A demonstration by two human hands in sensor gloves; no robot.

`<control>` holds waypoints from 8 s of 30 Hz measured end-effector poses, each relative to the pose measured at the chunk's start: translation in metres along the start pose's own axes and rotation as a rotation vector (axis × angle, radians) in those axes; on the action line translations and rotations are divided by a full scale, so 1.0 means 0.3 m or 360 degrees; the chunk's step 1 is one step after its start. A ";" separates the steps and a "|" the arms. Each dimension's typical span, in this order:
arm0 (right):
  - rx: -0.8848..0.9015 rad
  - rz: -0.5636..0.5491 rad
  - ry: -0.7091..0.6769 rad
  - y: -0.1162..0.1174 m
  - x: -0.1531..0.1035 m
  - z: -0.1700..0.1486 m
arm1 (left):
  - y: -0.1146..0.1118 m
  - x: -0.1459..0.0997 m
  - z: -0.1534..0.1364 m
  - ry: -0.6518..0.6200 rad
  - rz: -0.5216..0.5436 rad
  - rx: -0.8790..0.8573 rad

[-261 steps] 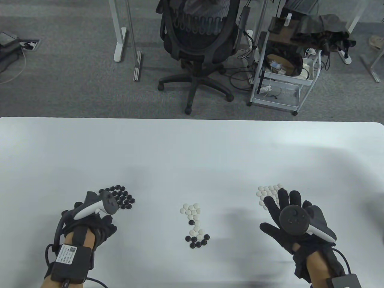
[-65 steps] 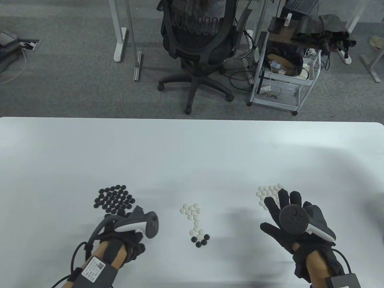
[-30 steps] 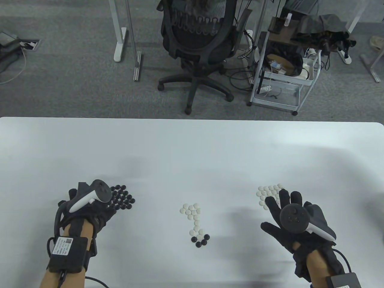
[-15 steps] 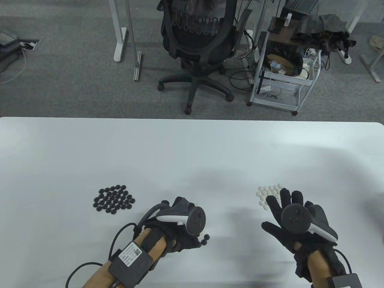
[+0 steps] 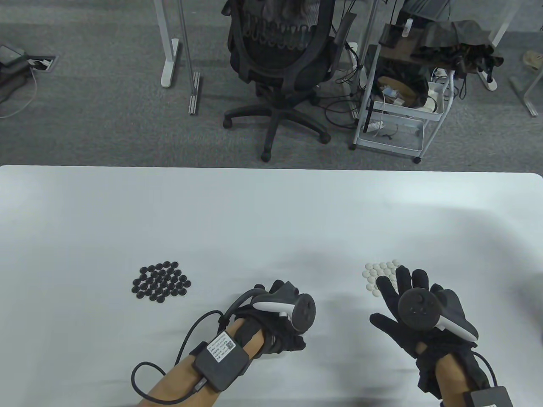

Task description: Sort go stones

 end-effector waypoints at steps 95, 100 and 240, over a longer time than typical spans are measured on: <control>-0.0005 0.0018 0.0025 0.003 0.005 -0.009 | -0.038 -0.237 -0.783 0.1029 -0.0055 -0.0787; -0.0004 0.0022 0.0027 0.005 0.007 -0.011 | -0.082 -0.283 -0.821 0.1073 -0.0049 -0.0825; -0.0008 0.0033 0.0036 0.011 0.008 -0.006 | -0.171 -0.565 -0.657 0.0765 0.0357 -0.0683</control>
Point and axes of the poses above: the tracker on the back of each hand, its own z axis roughly to the thumb side, its own x axis roughly from the wrist to the fingertips, y = z × x, the point moved 4 cm from there along x, roughly from the wrist to the fingertips, and after that the axes turned 5 degrees about x, right-handed, at the moved point
